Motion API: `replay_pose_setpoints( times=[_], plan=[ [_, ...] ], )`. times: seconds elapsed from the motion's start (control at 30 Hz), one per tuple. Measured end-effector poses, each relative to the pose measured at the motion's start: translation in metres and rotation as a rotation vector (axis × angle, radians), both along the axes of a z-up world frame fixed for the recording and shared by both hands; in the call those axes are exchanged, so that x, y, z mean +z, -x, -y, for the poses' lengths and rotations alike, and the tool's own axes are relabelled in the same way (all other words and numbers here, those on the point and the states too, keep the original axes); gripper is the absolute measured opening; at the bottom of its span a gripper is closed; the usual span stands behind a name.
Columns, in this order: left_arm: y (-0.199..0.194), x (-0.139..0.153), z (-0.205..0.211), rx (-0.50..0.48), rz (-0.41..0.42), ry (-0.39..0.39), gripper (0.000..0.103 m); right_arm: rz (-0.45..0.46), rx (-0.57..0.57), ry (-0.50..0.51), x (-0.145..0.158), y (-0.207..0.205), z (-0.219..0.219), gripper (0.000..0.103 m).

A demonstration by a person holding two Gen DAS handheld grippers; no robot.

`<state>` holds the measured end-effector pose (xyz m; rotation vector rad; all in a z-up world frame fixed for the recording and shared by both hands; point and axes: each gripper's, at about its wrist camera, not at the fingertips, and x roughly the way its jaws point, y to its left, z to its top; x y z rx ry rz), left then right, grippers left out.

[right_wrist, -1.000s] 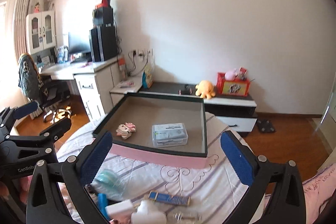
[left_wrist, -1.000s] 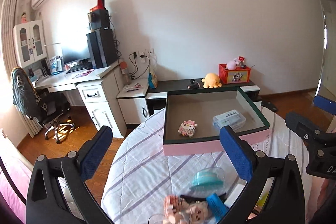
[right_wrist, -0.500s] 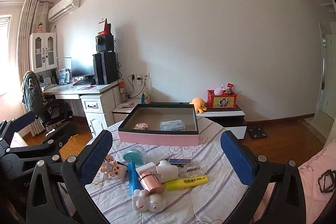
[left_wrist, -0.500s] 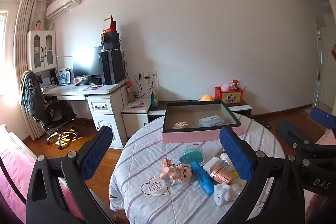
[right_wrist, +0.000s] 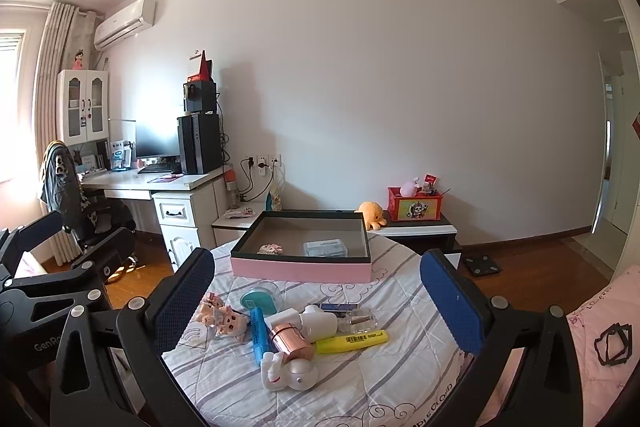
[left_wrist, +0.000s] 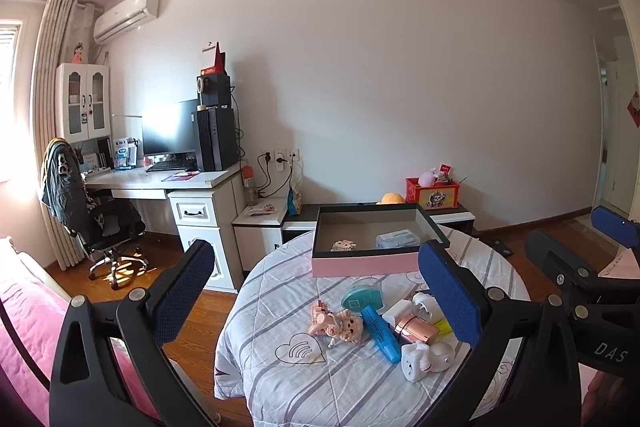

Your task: Organize rigid objects

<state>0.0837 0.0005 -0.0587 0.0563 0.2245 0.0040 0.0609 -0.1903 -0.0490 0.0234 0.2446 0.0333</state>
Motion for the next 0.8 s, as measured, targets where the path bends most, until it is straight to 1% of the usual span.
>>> replay_pose_setpoints(
  times=[0.27, 0.53, 0.7, 0.8],
  plan=[
    [0.003, -0.003, 0.003, -0.015, 0.019, 0.005, 0.103, 0.011, -0.021, 0.007, 0.0, 0.005, 0.001, 0.103],
    [0.0, -0.005, 0.006, -0.02, 0.004, -0.001, 0.103, -0.008, -0.022, -0.001, -0.002, 0.002, 0.005, 0.103],
    [-0.012, -0.016, 0.007, -0.028, -0.031, -0.007, 0.103, -0.034, -0.013, -0.001, -0.01, -0.006, 0.005, 0.103],
    [-0.027, -0.032, 0.006, -0.058, -0.094, 0.001, 0.103, -0.072, -0.005, 0.0, -0.022, -0.016, 0.007, 0.103]
  ],
)
